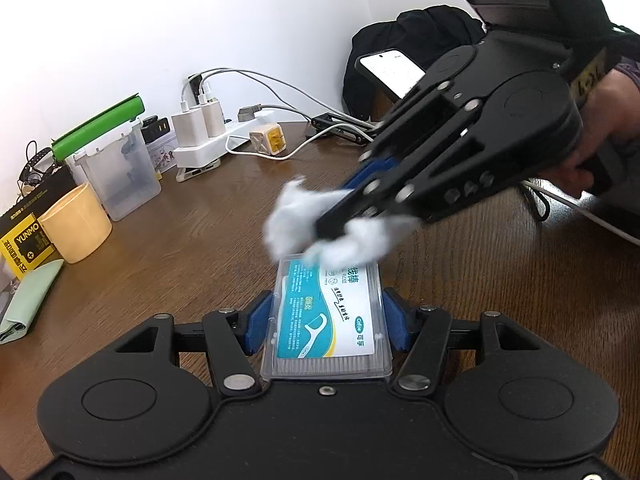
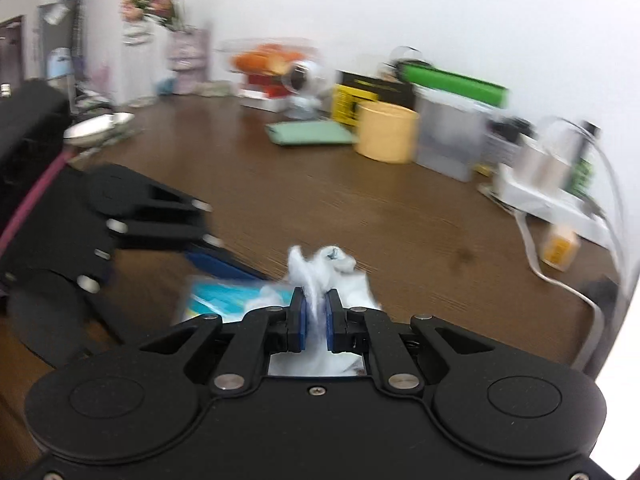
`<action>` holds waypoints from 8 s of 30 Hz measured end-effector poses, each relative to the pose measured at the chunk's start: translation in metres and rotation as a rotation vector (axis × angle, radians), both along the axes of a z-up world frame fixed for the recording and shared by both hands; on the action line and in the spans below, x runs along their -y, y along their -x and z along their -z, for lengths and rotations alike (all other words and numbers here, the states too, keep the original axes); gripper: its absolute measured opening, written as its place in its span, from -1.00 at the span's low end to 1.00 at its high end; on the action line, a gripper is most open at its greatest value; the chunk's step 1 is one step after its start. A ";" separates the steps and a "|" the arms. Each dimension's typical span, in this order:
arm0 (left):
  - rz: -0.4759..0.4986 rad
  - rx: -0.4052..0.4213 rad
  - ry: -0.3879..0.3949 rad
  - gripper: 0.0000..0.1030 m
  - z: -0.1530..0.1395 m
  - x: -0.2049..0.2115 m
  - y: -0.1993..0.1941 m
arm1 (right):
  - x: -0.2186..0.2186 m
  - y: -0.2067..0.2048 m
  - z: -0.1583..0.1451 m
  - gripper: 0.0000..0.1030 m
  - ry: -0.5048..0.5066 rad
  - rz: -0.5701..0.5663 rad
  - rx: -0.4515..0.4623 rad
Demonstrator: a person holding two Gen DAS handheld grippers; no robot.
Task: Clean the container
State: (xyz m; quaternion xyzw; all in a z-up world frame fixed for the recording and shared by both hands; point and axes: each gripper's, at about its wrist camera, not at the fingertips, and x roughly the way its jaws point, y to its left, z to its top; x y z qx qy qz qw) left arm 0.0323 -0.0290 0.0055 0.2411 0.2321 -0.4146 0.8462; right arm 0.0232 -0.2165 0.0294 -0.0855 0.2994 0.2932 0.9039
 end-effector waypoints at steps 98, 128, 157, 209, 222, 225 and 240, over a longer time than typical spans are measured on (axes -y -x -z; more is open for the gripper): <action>-0.945 -0.131 0.153 1.00 0.001 -0.055 0.033 | -0.051 0.024 0.036 1.00 -0.011 0.522 -0.065; -0.933 -0.132 0.150 1.00 0.002 -0.057 0.031 | -0.051 0.024 0.037 1.00 -0.011 0.521 -0.064; -0.933 -0.132 0.150 1.00 0.002 -0.057 0.031 | -0.051 0.023 0.037 1.00 -0.011 0.521 -0.064; -0.933 -0.133 0.150 1.00 0.001 -0.057 0.031 | -0.051 0.023 0.037 1.00 -0.011 0.520 -0.064; -0.933 -0.133 0.150 1.00 0.001 -0.057 0.031 | -0.051 0.023 0.037 1.00 -0.011 0.520 -0.064; -0.933 -0.133 0.150 1.00 0.001 -0.057 0.031 | -0.051 0.023 0.037 1.00 -0.011 0.520 -0.064; -0.933 -0.133 0.150 1.00 0.001 -0.057 0.031 | -0.051 0.024 0.037 1.00 -0.011 0.520 -0.064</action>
